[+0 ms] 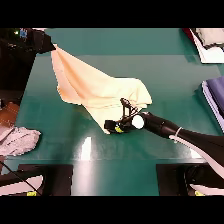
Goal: Fold the shirts.
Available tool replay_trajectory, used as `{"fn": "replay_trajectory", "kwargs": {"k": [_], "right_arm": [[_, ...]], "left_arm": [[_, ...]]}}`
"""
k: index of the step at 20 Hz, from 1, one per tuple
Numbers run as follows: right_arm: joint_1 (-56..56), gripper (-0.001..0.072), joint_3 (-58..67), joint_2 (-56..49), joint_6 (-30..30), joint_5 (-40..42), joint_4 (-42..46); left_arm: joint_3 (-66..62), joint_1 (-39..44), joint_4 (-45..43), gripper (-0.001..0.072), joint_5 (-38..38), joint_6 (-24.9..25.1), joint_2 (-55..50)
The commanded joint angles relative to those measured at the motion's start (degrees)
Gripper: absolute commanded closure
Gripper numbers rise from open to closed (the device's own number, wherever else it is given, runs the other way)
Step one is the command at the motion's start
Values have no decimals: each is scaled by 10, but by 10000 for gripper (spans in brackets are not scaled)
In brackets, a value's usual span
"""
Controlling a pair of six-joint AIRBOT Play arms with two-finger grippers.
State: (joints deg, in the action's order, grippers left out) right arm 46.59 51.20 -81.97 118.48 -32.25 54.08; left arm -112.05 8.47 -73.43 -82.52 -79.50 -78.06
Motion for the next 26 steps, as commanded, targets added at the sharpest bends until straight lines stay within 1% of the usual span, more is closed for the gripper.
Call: {"fn": "replay_trajectory", "kwargs": {"k": [1,2,5,9,11,13,16,19,21,23,24,25,26], "right_arm": [[-1,673,6,9,-20,3,1],[-7,699,6,29,-29,2,1],[-58,699,6,141,-60,2,1],[-205,700,20,349,-104,-7,1],[-296,700,76,427,-141,-59,1],[-394,701,160,471,-170,-135,2],[-542,700,307,483,-212,-262,1],[-690,701,484,431,-247,-422,-2],[-768,701,602,381,-251,-513,-1],[-803,701,692,333,-244,-549,-1],[-812,701,720,313,-228,-568,-2],[-818,701,735,294,-215,-592,-1],[-818,701,732,278,-209,-613,-1]], "left_arm": [[0,-1,-18,683,4,0,0],[0,-1,-36,683,8,-1,2],[-3,-1,-86,683,35,-22,26],[-33,-1,-122,683,72,-35,87],[-45,-1,-121,683,109,-50,131],[-45,-1,-121,683,149,-64,180],[-45,-1,-118,683,178,-78,245],[-45,-1,-97,683,199,-88,299],[-45,-1,-69,683,219,-87,330],[-45,-1,-47,683,234,-86,346],[-45,-1,-45,683,227,-85,346],[-45,0,-49,683,211,-74,344],[-42,-1,-61,683,195,-70,333]]}}
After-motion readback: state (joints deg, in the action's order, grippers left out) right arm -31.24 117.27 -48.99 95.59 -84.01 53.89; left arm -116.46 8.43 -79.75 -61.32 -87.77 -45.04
